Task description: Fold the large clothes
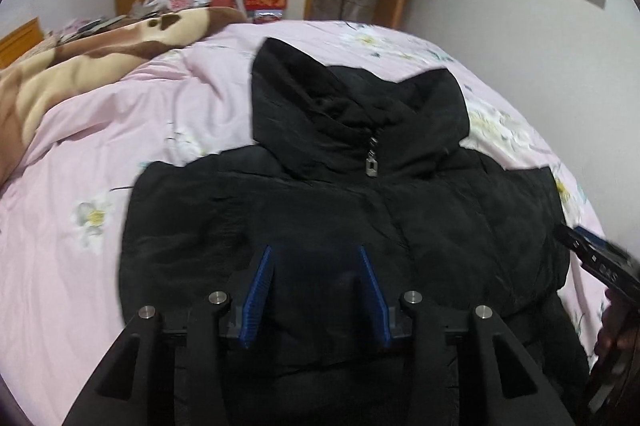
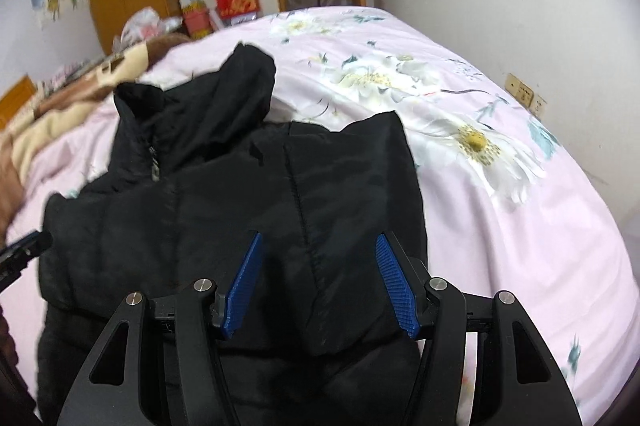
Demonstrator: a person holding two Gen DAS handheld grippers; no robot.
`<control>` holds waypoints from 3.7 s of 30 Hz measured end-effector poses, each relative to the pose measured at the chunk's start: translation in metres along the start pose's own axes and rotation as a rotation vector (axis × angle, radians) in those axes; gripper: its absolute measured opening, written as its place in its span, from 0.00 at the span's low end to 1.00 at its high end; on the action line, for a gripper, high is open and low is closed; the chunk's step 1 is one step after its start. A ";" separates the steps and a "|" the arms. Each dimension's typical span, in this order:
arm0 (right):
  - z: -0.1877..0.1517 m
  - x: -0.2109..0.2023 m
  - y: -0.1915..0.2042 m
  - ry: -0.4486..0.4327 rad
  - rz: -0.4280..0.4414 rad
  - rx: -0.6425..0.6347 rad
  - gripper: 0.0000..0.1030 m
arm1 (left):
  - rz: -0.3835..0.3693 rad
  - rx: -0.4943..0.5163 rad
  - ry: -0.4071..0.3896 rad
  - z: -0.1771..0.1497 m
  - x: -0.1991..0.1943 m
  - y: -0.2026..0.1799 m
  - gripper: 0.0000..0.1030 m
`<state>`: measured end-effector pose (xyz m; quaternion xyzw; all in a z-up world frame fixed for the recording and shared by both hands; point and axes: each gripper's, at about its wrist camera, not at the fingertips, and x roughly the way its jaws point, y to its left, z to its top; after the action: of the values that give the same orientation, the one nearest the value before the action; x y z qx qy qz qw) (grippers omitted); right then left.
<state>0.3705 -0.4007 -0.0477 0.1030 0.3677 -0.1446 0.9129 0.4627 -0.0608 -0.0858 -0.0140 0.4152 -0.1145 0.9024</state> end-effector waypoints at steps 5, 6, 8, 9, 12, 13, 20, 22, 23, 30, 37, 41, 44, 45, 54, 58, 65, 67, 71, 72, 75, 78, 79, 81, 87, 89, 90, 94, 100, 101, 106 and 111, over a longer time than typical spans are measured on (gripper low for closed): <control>0.001 0.024 0.008 0.029 -0.030 -0.082 0.57 | 0.060 0.029 0.047 -0.001 0.031 -0.002 0.43; 0.001 0.028 0.009 0.029 -0.034 -0.092 0.58 | 0.063 0.037 0.051 -0.001 0.036 -0.001 0.43; 0.001 0.035 0.009 0.031 -0.043 -0.113 0.58 | 0.065 0.034 0.052 -0.001 0.043 0.002 0.47; 0.001 0.041 0.010 0.038 -0.055 -0.124 0.60 | 0.072 0.032 0.059 -0.001 0.048 0.004 0.50; 0.002 0.056 0.011 0.061 -0.060 -0.128 0.61 | 0.111 0.039 0.082 0.002 0.062 0.008 0.63; 0.003 0.059 0.013 0.064 -0.057 -0.122 0.61 | 0.110 0.033 0.086 0.003 0.065 0.011 0.63; 0.012 0.092 0.021 0.133 -0.042 -0.182 0.62 | 0.136 0.069 0.090 0.005 0.081 0.007 0.68; 0.011 0.095 0.012 0.144 -0.026 -0.173 0.62 | 0.129 0.060 0.104 0.003 0.089 0.009 0.69; 0.009 0.094 0.009 0.144 -0.026 -0.174 0.62 | 0.128 0.058 0.106 0.001 0.091 0.009 0.70; 0.005 0.088 0.010 0.145 -0.076 -0.192 0.64 | 0.059 -0.025 0.127 0.005 0.085 0.021 0.70; 0.031 0.056 0.002 0.112 0.037 -0.122 0.64 | -0.026 -0.068 0.102 0.030 0.057 0.047 0.71; 0.062 0.046 0.004 0.073 0.101 -0.069 0.64 | -0.007 -0.059 0.063 0.064 0.045 0.062 0.74; 0.095 0.049 0.011 0.053 0.111 -0.082 0.64 | -0.001 -0.081 0.057 0.097 0.046 0.076 0.75; 0.104 0.050 0.011 0.048 0.113 -0.076 0.64 | 0.010 -0.089 0.047 0.113 0.046 0.081 0.75; 0.197 0.104 0.021 0.068 0.148 0.103 0.64 | 0.022 -0.265 -0.009 0.211 0.081 0.117 0.81; 0.219 0.135 0.018 0.101 0.184 0.216 0.64 | -0.002 -0.335 0.012 0.236 0.111 0.130 0.82; 0.200 0.189 0.030 0.278 0.266 0.294 0.51 | -0.011 -0.411 0.128 0.223 0.173 0.129 0.75; 0.196 0.189 0.035 0.285 0.288 0.299 0.37 | -0.018 -0.403 0.116 0.218 0.177 0.122 0.50; 0.193 0.178 0.047 0.276 0.249 0.184 0.15 | 0.034 -0.285 0.125 0.216 0.172 0.101 0.04; 0.191 0.174 0.049 0.270 0.244 0.159 0.12 | 0.049 -0.255 0.105 0.215 0.165 0.096 0.04; 0.186 0.158 0.054 0.247 0.241 0.103 0.10 | 0.031 -0.253 0.074 0.210 0.145 0.093 0.03; 0.180 0.140 0.057 0.204 0.223 0.053 0.09 | 0.040 -0.223 0.028 0.201 0.117 0.092 0.03; 0.176 0.129 0.059 0.177 0.228 0.023 0.09 | 0.055 -0.196 0.012 0.195 0.107 0.091 0.03; 0.166 0.107 0.063 0.120 0.231 -0.039 0.08 | 0.048 -0.150 -0.009 0.183 0.090 0.088 0.03; 0.132 0.054 0.072 0.026 0.228 -0.170 0.08 | 0.027 -0.116 -0.034 0.138 0.040 0.094 0.03; 0.120 0.041 0.072 0.005 0.212 -0.200 0.08 | 0.042 -0.092 -0.041 0.123 0.030 0.093 0.03; 0.116 0.037 0.072 -0.002 0.206 -0.211 0.08 | 0.044 -0.080 -0.033 0.115 0.027 0.093 0.03; 0.092 0.028 0.066 0.017 0.172 -0.246 0.06 | 0.056 -0.093 0.023 0.088 0.028 0.103 0.05; 0.077 0.034 0.049 0.043 0.115 -0.225 0.06 | -0.002 -0.186 0.033 0.060 0.009 0.126 0.37; 0.074 0.035 0.046 0.046 0.107 -0.223 0.06 | -0.004 -0.188 0.038 0.056 0.007 0.129 0.44; 0.063 0.034 0.031 0.044 0.124 -0.156 0.06 | -0.032 -0.219 0.080 0.038 0.006 0.143 0.50; 0.058 0.027 0.025 0.031 0.125 -0.124 0.06 | -0.078 -0.206 0.111 0.020 -0.006 0.148 0.52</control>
<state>0.4346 -0.3991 -0.0236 0.0711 0.3830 -0.0626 0.9189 0.5033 0.0833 -0.0863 -0.1164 0.4734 -0.1067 0.8666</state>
